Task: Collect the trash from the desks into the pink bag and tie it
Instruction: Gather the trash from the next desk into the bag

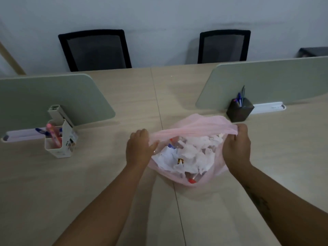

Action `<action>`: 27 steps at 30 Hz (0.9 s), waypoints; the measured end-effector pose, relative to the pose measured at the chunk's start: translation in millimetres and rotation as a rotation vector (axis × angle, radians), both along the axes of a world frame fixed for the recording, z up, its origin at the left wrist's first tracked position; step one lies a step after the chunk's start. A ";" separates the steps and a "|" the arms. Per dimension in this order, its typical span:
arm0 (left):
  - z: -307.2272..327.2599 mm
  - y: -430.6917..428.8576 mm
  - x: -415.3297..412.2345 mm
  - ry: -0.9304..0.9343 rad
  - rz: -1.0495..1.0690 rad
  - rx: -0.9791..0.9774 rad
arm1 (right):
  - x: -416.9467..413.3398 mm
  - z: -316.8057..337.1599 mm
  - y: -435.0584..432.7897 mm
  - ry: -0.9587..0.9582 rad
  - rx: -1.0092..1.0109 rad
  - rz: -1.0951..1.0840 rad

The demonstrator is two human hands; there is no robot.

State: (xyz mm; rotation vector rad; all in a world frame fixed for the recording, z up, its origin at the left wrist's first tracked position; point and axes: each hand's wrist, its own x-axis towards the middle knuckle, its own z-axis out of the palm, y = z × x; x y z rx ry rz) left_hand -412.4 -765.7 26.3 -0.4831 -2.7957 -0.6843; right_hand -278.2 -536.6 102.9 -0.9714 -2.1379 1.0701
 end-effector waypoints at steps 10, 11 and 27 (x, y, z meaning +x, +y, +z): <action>49.4 -1.1 -16.1 -0.304 0.337 0.635 | 12.2 66.6 57.1 -0.180 0.426 0.109; 73.4 2.4 -19.4 -0.253 0.308 0.627 | 8.3 76.9 63.4 -0.232 0.483 0.167; 150.4 -118.5 51.8 -0.094 0.474 0.135 | -52.9 99.0 23.9 -0.036 0.309 0.569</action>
